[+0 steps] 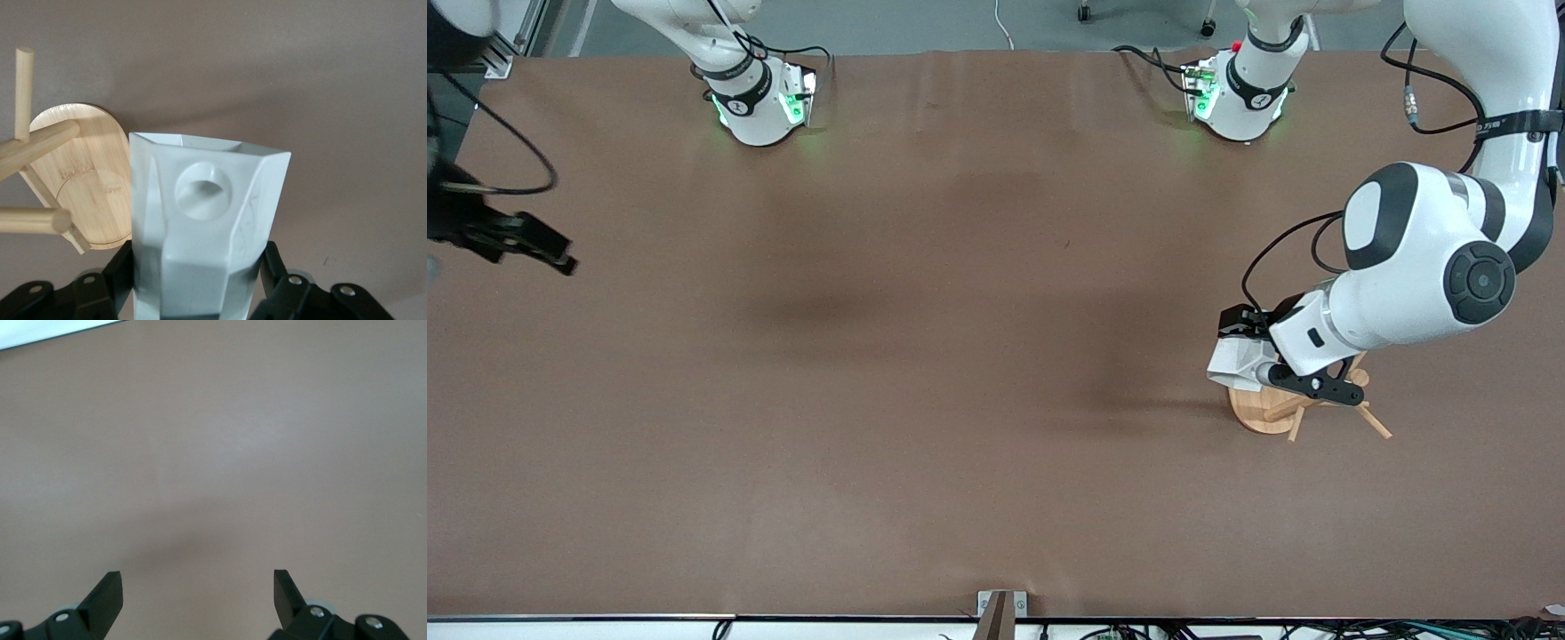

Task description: Hang cup on rack

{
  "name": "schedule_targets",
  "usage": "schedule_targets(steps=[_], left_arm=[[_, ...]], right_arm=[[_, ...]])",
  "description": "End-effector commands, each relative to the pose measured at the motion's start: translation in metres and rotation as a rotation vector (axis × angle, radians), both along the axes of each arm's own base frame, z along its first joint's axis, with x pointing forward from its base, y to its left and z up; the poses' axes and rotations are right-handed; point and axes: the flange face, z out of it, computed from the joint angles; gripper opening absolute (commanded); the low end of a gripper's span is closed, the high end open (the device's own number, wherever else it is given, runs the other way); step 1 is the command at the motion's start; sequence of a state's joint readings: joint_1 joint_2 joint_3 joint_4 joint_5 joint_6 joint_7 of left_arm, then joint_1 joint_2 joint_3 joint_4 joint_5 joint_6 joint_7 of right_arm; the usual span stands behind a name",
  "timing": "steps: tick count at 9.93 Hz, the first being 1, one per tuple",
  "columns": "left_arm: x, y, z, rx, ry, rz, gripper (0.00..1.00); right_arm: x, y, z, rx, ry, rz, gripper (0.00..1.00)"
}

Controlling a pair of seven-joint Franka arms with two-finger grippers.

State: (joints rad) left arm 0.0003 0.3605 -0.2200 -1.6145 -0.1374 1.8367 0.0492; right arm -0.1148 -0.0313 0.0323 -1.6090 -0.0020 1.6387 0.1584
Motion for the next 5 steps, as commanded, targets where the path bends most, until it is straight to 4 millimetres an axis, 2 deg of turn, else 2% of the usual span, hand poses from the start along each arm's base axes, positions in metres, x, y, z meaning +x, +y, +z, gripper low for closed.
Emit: schedule_targets(steps=[1, 2, 5], left_arm=[[0.003, 0.013, -0.018, 0.015, 0.015, 0.037, 0.00], [0.003, 0.015, -0.017, 0.016, 0.015, 0.042, 0.01], [0.002, 0.026, -0.025, 0.025, 0.030, 0.060, 0.01]], right_arm=[[-0.012, -0.010, 0.042, -0.014, 0.055, 0.003, 1.00], [-0.017, -0.022, 0.044, 0.003, 0.069, -0.018, 1.00], [-0.009, -0.010, 0.036, 0.006, 0.073, 0.001, 1.00]])
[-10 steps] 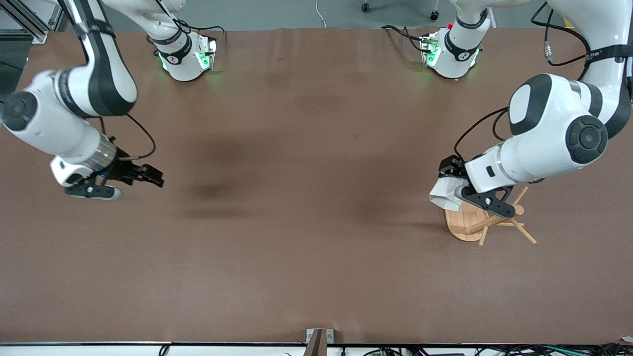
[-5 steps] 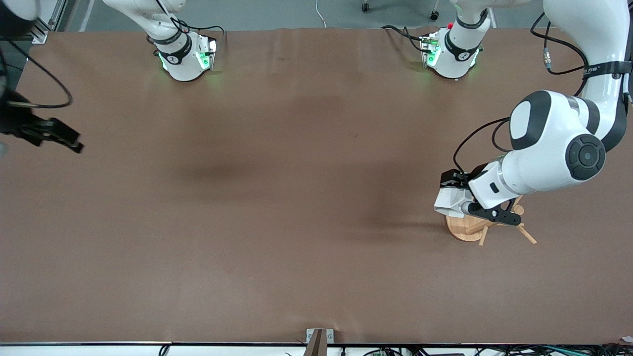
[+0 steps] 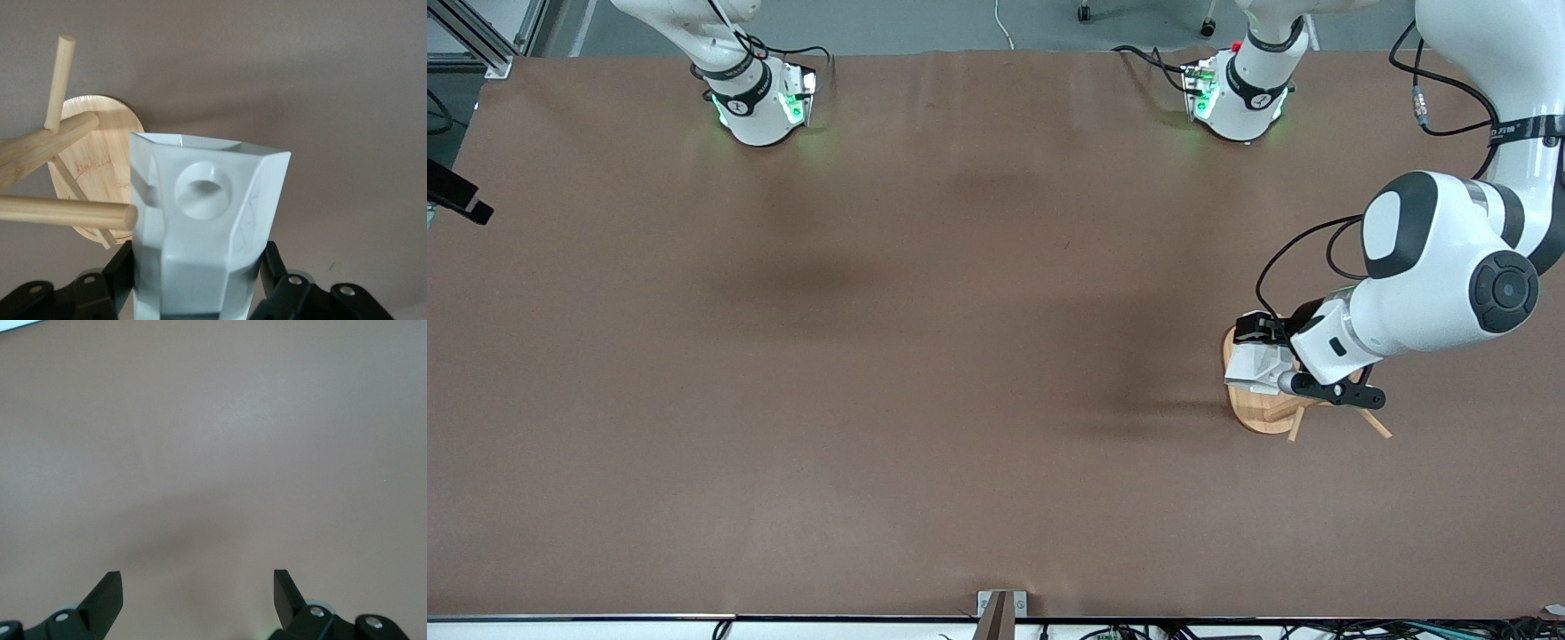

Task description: Hang cup on rack

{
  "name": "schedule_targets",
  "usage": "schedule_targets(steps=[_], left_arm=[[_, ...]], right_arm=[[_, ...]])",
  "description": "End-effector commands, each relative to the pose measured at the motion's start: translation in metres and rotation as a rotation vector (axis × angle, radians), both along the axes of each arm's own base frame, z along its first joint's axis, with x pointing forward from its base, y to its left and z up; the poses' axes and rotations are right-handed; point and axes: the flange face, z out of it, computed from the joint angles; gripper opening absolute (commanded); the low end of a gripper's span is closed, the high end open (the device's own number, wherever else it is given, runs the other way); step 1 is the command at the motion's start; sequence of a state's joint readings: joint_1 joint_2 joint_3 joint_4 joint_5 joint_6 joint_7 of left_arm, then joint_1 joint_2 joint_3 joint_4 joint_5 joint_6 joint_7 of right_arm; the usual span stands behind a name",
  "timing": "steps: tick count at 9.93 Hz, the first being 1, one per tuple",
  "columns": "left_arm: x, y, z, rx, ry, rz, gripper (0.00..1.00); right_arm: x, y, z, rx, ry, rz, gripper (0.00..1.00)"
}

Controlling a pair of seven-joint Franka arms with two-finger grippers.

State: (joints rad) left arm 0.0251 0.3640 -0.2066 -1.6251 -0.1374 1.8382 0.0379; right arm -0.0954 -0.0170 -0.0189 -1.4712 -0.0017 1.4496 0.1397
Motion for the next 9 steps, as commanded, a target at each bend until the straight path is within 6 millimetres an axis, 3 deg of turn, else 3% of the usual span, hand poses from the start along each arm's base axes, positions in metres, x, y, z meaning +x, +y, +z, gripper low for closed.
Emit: schedule_targets(steps=[1, 2, 4, 6, 9], left_arm=[[0.001, 0.009, -0.019, 0.020, 0.014, 0.023, 0.01], [0.002, 0.010, -0.020, 0.019, 0.006, 0.026, 0.01], [0.002, 0.011, -0.024, 0.020, 0.012, 0.026, 0.01], [0.004, 0.015, -0.026, 0.021, 0.012, 0.034, 0.01], [0.010, 0.029, -0.037, 0.028, 0.007, 0.061, 0.01]], right_arm=[[0.008, 0.008, -0.002, -0.002, 0.002, 0.021, 1.00], [0.008, 0.021, 0.000, -0.003, -0.001, 0.048, 1.00], [0.009, 0.029, 0.010, -0.017, -0.022, 0.069, 1.00], [0.007, 0.016, 0.011, -0.027, -0.016, 0.155, 1.00], [0.006, 0.014, 0.012, -0.030, -0.015, 0.158, 1.00]])
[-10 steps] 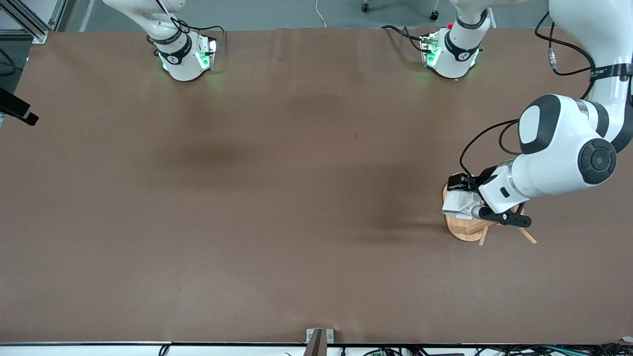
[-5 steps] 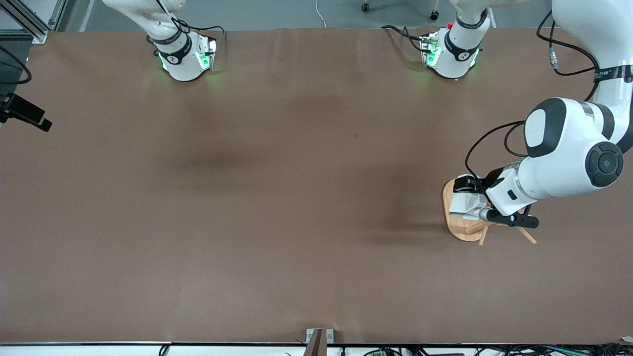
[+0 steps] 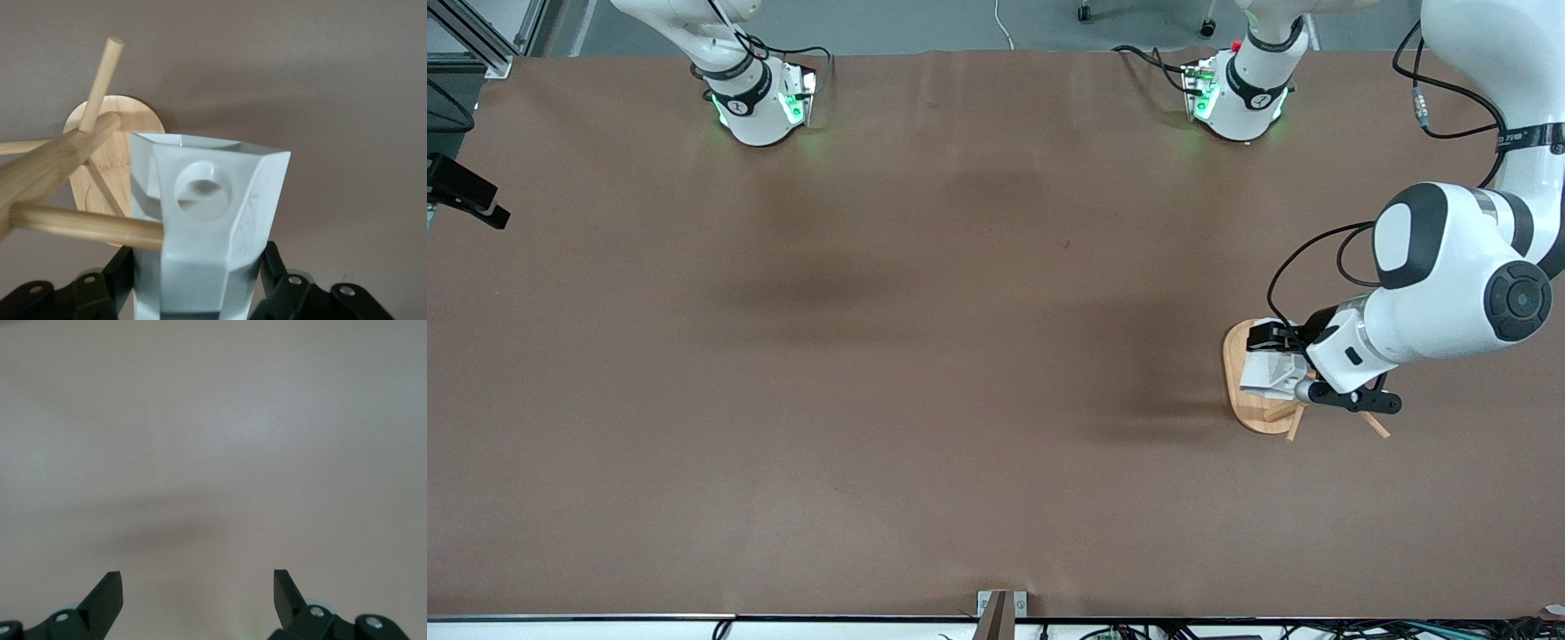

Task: Hang cup on rack
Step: 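Lower the cup handle onto a rack peg and open the left gripper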

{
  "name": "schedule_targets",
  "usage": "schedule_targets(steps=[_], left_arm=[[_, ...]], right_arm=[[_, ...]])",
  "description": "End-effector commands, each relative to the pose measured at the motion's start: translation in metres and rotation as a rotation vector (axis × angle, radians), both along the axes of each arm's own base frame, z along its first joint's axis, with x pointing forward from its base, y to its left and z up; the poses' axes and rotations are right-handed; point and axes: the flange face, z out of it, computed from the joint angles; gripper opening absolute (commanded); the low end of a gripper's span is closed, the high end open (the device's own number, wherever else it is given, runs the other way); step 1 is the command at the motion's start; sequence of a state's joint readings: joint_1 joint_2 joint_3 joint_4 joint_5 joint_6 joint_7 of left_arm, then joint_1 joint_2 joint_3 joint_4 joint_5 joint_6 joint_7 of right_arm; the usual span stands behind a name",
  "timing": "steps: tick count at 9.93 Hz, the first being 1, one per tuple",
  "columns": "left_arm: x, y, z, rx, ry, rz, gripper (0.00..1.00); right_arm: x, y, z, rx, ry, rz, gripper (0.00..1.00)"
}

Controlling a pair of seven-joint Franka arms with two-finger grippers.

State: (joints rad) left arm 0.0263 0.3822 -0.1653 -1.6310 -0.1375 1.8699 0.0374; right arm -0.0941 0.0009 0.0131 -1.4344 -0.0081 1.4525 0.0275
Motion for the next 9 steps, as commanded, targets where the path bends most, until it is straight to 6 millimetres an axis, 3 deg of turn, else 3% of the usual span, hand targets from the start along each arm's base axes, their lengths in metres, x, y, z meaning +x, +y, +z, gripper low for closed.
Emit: schedule_targets(steps=[1, 3, 4, 5, 6, 9], left_arm=[[0.003, 0.008, -0.024, 0.017, 0.009, 0.022, 0.01], [0.003, 0.007, -0.027, 0.016, 0.013, 0.023, 0.04], [0.003, 0.007, -0.027, 0.013, 0.013, 0.024, 0.17], [0.004, 0.009, -0.025, 0.013, 0.016, 0.048, 0.62], [0.004, 0.009, -0.024, 0.023, 0.016, 0.061, 1.00], [0.000, 0.020, 0.001, 0.017, 0.002, 0.084, 1.00]], right_arm=[[-0.001, 0.002, 0.005, -0.012, 0.000, 0.013, 1.00], [-0.004, 0.007, 0.025, -0.008, -0.039, 0.028, 1.00], [-0.005, 0.008, 0.026, -0.003, -0.029, 0.025, 1.00], [-0.006, 0.007, 0.026, -0.003, -0.027, 0.021, 1.00], [-0.006, 0.005, 0.026, -0.005, -0.028, 0.017, 1.00], [-0.008, -0.002, 0.022, -0.018, -0.006, 0.007, 1.00]])
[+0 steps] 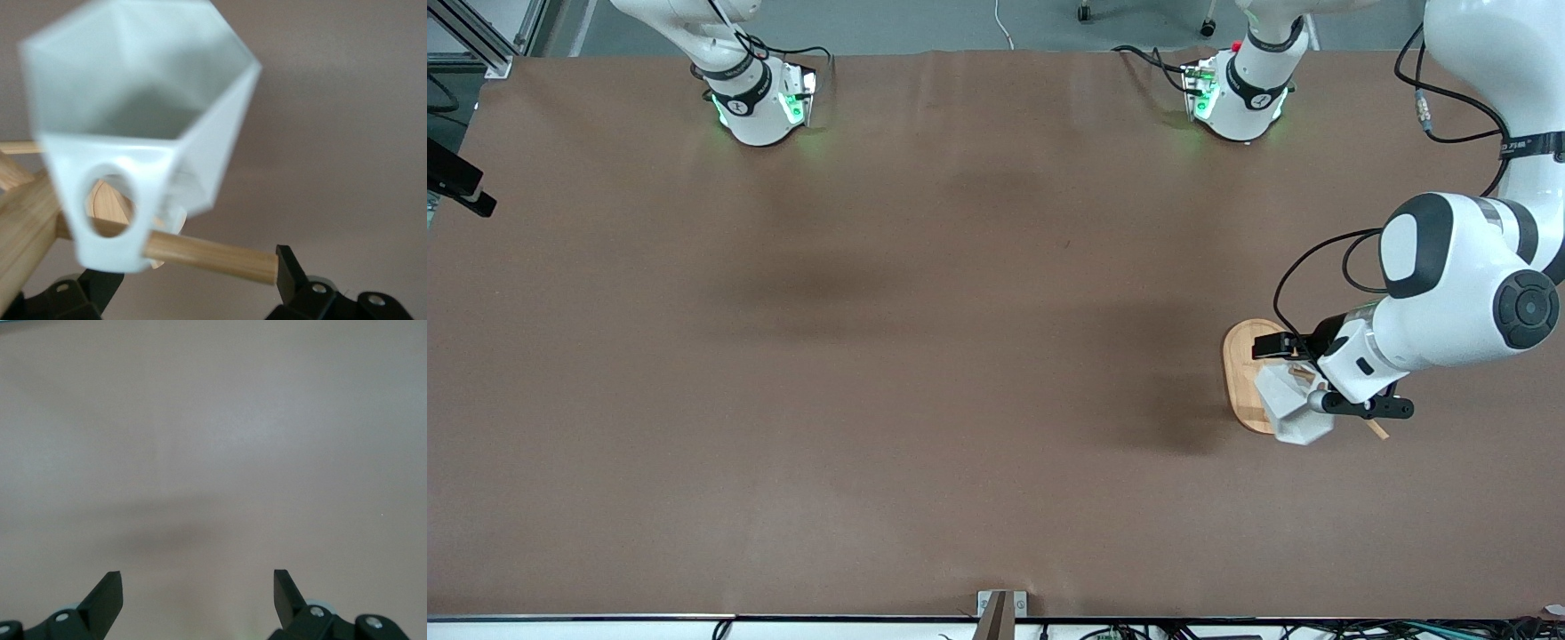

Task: Hang cup on rack
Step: 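Lower the cup handle onto a rack peg and open the left gripper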

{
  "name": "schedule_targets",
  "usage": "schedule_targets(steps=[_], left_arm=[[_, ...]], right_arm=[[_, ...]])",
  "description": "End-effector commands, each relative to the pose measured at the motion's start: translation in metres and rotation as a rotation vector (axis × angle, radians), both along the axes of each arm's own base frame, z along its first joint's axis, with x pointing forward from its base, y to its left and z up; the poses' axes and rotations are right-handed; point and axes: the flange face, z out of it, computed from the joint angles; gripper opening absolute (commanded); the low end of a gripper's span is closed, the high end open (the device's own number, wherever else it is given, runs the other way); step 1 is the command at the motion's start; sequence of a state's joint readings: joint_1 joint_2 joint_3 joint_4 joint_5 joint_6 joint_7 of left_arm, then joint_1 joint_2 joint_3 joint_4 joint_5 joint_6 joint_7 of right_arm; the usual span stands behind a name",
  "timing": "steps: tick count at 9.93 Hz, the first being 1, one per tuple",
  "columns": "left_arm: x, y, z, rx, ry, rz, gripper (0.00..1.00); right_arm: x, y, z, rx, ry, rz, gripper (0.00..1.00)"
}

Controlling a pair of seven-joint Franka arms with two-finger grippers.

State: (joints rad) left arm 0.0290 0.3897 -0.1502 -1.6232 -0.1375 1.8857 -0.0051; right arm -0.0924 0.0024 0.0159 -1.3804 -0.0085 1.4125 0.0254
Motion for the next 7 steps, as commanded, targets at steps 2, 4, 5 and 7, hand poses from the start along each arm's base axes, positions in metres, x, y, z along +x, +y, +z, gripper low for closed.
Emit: schedule_targets(steps=[2, 4, 5, 7], left_arm=[[-0.013, 0.010, 0.017, 0.010, 0.034, 0.010, 1.00], [-0.022, 0.021, 0.050, 0.019, 0.009, 0.008, 1.00], [-0.026, 0.023, 0.062, 0.027, 0.002, 0.007, 1.00], [-0.039, 0.041, 0.121, 0.042, -0.086, 0.043, 1.00]], right_arm=[[-0.001, -0.005, 0.005, -0.020, -0.010, -0.001, 1.00], [0.006, -0.010, 0.008, -0.019, -0.065, -0.015, 1.00], [0.007, -0.008, 0.008, -0.016, -0.071, -0.055, 1.00], [0.007, -0.008, 0.009, -0.010, -0.074, -0.095, 1.00]])
